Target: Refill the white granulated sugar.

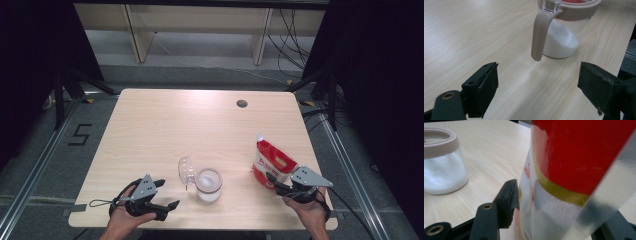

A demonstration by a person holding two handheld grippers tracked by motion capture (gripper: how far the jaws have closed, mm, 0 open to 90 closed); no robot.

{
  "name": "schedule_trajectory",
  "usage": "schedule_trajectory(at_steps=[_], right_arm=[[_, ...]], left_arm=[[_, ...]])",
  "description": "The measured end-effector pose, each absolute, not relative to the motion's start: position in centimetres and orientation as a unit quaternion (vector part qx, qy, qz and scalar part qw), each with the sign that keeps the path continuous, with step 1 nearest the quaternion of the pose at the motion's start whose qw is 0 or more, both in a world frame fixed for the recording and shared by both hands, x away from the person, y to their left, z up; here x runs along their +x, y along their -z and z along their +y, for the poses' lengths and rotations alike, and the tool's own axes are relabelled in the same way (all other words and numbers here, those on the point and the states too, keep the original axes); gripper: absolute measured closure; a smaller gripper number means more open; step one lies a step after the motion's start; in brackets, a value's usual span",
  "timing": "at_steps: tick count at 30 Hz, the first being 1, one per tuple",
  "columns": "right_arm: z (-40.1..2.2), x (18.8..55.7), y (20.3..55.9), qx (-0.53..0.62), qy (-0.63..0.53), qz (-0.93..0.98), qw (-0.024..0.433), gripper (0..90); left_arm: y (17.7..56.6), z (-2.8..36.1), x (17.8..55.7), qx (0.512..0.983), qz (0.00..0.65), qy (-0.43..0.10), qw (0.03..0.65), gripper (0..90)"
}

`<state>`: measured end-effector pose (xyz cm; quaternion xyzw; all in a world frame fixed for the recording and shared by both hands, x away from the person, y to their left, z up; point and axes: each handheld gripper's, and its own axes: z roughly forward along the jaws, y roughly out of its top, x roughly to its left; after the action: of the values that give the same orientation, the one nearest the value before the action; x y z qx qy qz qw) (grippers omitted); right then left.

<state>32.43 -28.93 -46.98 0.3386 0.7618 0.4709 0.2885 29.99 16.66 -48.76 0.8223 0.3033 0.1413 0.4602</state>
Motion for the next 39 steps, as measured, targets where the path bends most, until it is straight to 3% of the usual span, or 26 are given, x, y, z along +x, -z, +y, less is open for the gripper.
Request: schedule_trajectory(at_steps=[13, 14, 15, 39], right_arm=[[-29.4, 30.5, 46.8, 0.383, -0.451, 0.756, 0.279, 40.8], [-29.6, 30.7, 46.8, 0.364, -0.452, 0.758, 0.297, 40.8], [-29.5, 30.4, 46.8, 0.38, -0.449, 0.759, 0.278, 40.7], [-29.7, 27.9, 46.8, 0.4, -0.438, 0.761, 0.263, 33.5]], left_arm=[[48.8, 16.5, 30.1, 0.821, 0.307, -0.137, 0.461, 16.1], [48.8, 16.5, 30.1, 0.821, 0.304, -0.137, 0.464, 16.1], [48.8, 16.4, 30.1, 0.819, 0.309, -0.135, 0.465, 16.1], [48.8, 16.6, 30.3, 0.817, 0.317, -0.136, 0.462, 16.1]])
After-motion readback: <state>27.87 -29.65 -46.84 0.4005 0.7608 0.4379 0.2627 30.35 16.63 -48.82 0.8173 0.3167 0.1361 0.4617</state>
